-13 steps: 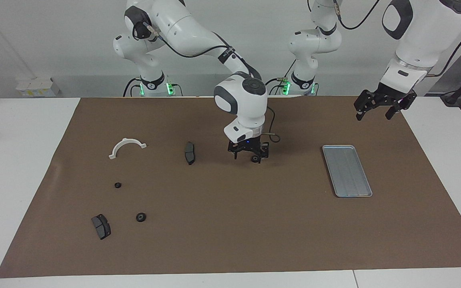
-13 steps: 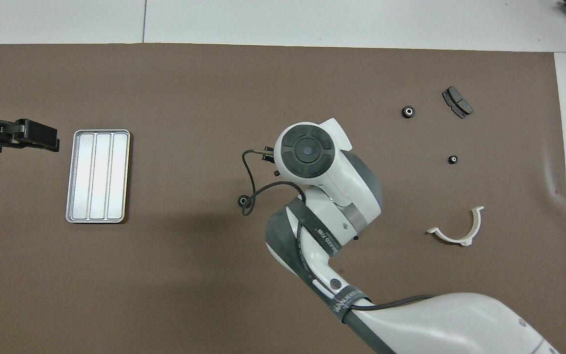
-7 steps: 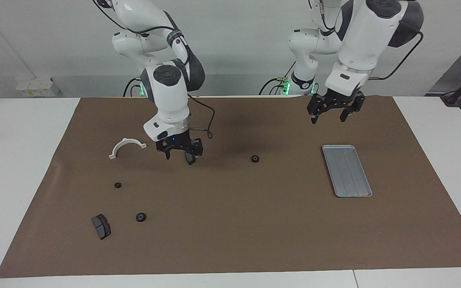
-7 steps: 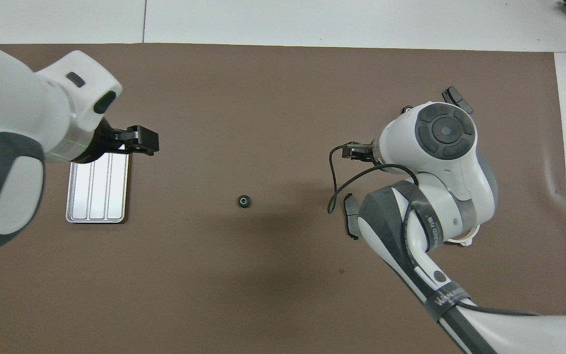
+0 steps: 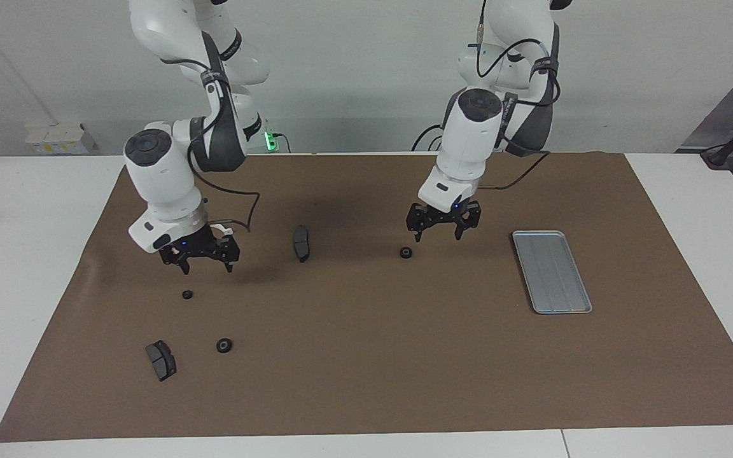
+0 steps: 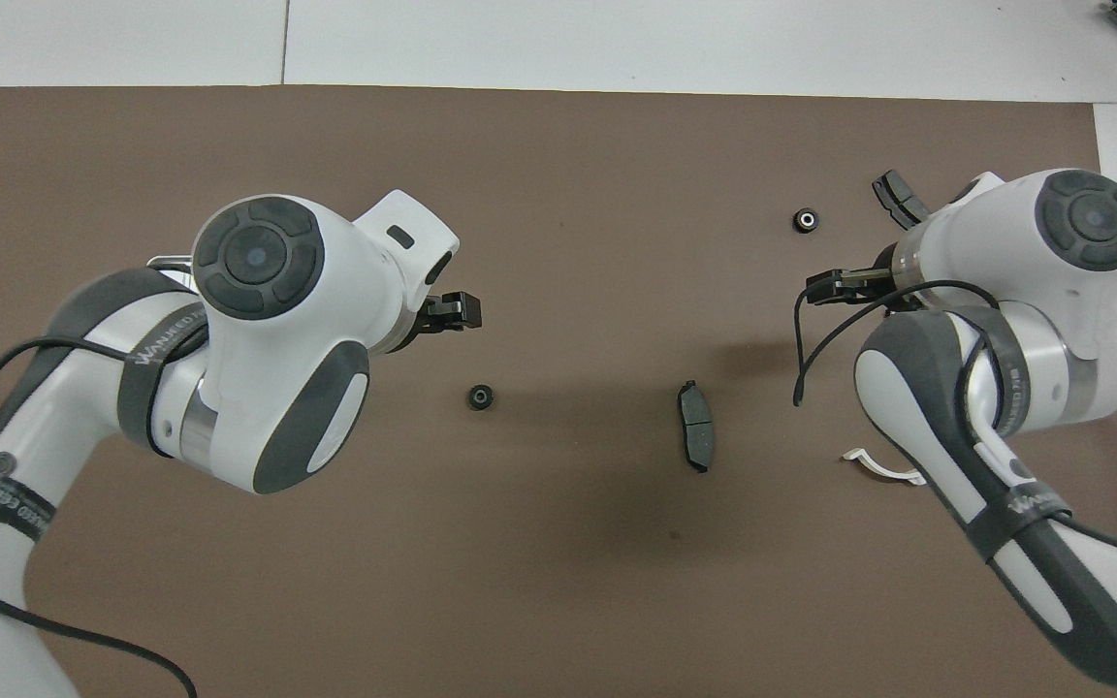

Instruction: Pick bearing gear from pile to tray

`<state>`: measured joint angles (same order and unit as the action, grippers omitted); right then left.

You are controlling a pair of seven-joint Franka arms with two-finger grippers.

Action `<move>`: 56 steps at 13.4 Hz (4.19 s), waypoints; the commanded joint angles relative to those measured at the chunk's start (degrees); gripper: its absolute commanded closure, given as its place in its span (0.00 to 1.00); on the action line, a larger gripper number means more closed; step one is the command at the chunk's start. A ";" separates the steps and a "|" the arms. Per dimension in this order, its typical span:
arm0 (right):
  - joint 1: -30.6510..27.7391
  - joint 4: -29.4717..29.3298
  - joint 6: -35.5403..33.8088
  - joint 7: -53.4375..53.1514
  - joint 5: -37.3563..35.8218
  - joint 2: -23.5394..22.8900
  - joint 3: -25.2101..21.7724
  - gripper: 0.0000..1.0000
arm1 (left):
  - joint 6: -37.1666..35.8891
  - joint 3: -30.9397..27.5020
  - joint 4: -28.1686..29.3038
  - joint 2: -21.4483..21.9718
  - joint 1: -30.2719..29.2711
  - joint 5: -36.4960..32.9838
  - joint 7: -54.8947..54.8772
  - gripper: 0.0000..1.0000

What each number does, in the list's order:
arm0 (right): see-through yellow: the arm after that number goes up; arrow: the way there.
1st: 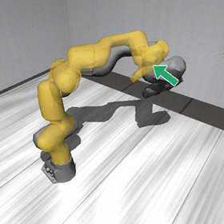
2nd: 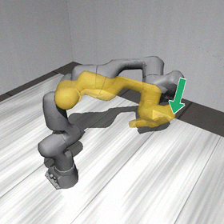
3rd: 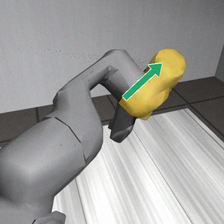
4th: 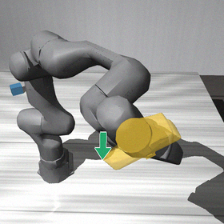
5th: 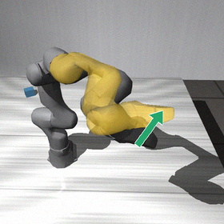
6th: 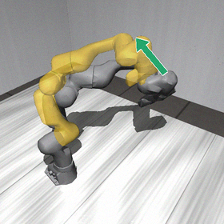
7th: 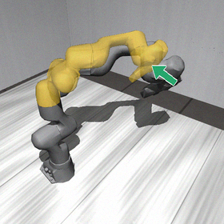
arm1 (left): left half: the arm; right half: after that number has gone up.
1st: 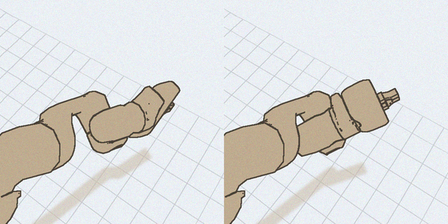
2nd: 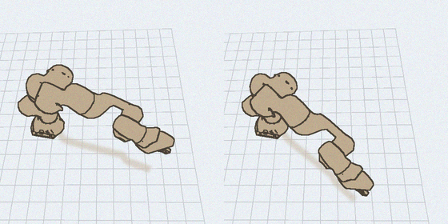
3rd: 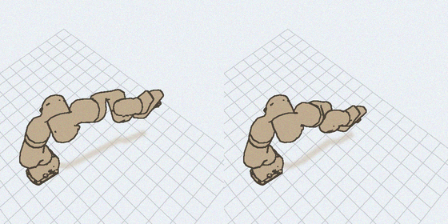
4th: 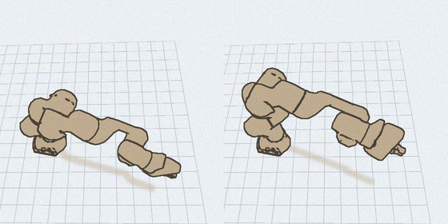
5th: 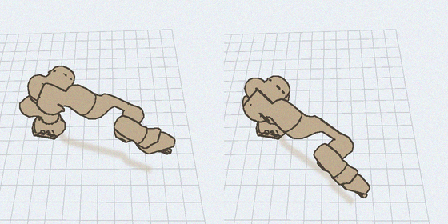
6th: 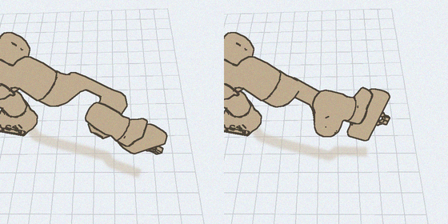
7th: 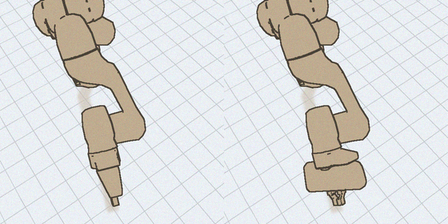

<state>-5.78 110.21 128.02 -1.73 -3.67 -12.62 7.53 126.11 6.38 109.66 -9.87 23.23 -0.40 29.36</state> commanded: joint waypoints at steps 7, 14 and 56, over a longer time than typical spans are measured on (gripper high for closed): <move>-4.68 0.97 8.21 0.93 1.04 -8.12 0.65 0.03 | 11.68 -1.02 6.70 -6.48 6.04 0.05 1.93 0.03; -5.74 3.61 9.09 1.81 0.95 -7.95 0.65 0.49 | 13.99 -0.85 10.40 -5.86 6.21 0.05 1.67 0.24; 31.99 -14.78 -1.63 -51.13 -6.44 -11.13 0.82 0.00 | 5.10 -1.02 2.67 -2.26 -14.30 2.24 -19.38 0.12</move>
<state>30.57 90.49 126.73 -57.83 -9.98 -29.15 7.58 129.23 6.32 113.75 -10.66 3.93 1.54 4.13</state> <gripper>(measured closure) 0.000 0.079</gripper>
